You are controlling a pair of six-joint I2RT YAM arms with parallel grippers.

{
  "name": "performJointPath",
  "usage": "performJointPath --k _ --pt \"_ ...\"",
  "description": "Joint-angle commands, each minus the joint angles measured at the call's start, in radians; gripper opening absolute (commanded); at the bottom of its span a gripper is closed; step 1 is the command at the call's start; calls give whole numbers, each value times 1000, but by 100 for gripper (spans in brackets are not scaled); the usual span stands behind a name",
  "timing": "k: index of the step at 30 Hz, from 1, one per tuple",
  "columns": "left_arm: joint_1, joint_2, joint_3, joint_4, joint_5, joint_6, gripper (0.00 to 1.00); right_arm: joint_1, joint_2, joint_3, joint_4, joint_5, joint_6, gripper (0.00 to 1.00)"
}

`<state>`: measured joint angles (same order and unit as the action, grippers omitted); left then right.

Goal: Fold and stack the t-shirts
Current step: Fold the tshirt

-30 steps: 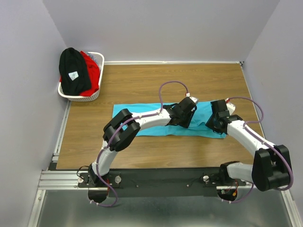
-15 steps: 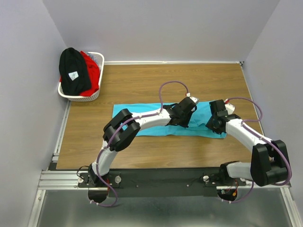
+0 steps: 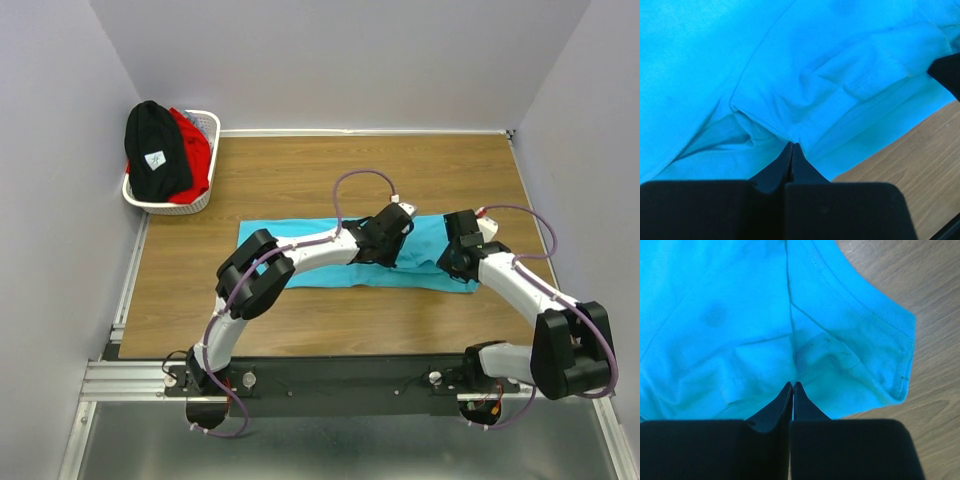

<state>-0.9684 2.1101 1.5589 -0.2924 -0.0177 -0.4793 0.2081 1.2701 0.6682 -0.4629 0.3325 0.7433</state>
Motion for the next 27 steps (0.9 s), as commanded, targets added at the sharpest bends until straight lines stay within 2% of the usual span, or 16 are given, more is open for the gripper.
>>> performJointPath --k 1,13,21,23,24,25,27 --pt "20 -64 -33 7 -8 2 0 -6 -43 25 6 26 2 6" --pt "42 -101 -79 22 13 -12 0 -4 -107 5 -34 10 19 4" --pt "42 -99 -100 35 68 -7 0 -4 -120 -51 -34 -79 53 4" --pt "42 -107 -102 38 88 -4 1 -4 -130 -55 -36 -113 51 14" --pt "42 -116 -103 36 94 -2 6 -4 -152 -55 -36 -128 50 27" --pt "42 -122 -108 38 93 -2 17 -4 -162 -52 -39 -133 45 34" --pt "43 -153 -108 29 81 -2 26 -4 -196 -29 -43 -136 36 49"
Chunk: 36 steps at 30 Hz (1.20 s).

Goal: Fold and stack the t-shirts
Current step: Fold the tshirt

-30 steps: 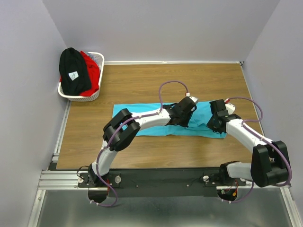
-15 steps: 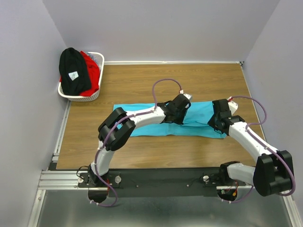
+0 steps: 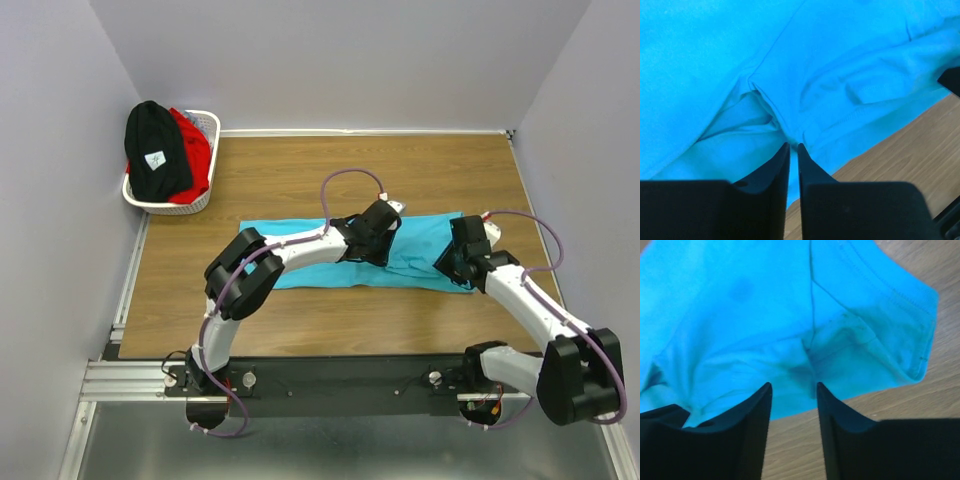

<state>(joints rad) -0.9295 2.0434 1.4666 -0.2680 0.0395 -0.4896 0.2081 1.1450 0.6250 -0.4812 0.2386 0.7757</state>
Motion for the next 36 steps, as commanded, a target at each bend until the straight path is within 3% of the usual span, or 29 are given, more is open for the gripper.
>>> performJointPath --k 1,8,11,22,32,36 --pt "6 -97 -18 1 22 8 28 -4 -77 28 -30 -41 0 52" --pt "75 -196 -83 -36 -32 -1 29 -4 57 179 -33 -5 -29 54" --pt "118 -207 -132 -66 -90 -4 21 -4 172 235 -2 21 -36 54" --pt "136 -236 -348 4 -119 -49 11 -26 520 369 127 74 -50 53" --pt "101 -170 -344 45 -92 -99 8 -30 801 571 179 67 -99 52" --pt "92 -138 -286 65 -35 -150 7 -32 969 766 179 22 -174 52"
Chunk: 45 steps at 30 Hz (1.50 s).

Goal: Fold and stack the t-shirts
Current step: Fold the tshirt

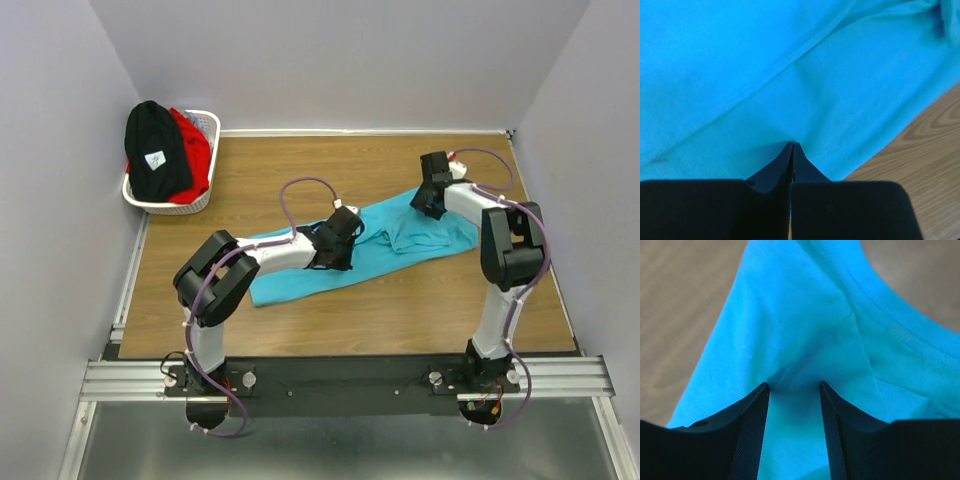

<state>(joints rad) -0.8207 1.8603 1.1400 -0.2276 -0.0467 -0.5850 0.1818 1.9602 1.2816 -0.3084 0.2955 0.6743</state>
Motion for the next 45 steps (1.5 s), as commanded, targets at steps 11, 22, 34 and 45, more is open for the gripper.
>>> performJointPath --k 11,22,34,45 --pt "-54 183 329 128 327 -133 21 -5 480 640 -4 -439 -240 61" --pt "37 -53 242 -130 -162 65 24 -4 264 625 -90 -257 -230 74" --pt "-3 -109 -29 -107 -216 -16 14 -4 192 383 -89 -236 -163 70" --pt "-142 42 39 -92 -131 -61 12 -10 304 412 -92 -147 -203 64"
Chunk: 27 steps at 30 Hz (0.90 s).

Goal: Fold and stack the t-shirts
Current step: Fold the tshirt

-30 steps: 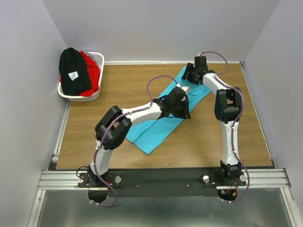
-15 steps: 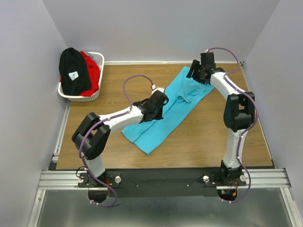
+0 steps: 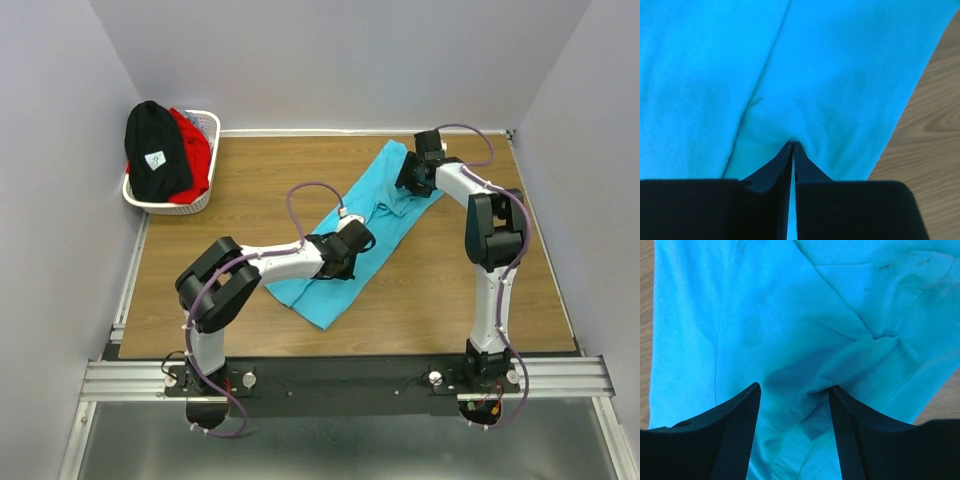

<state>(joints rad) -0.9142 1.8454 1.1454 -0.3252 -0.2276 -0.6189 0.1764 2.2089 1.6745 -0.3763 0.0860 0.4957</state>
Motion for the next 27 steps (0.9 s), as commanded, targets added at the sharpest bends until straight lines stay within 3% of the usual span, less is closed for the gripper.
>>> performJointPath --k 1,10,15,19,22,27 --pt "-58 78 49 6 59 -27 12 -6 72 37 -23 67 -31 64" --pt "-126 215 304 8 223 -2 11 -8 212 232 -24 101 -179 66" --pt "-129 255 384 44 309 4 13 -8 287 358 -26 37 -235 68" --pt "-124 232 444 70 318 33 18 -8 293 379 -27 9 -235 69" --pt "-95 169 450 78 315 48 20 -8 267 387 -27 -2 -243 76" --pt "-6 51 361 87 292 38 20 -8 178 390 -32 -2 -250 86"
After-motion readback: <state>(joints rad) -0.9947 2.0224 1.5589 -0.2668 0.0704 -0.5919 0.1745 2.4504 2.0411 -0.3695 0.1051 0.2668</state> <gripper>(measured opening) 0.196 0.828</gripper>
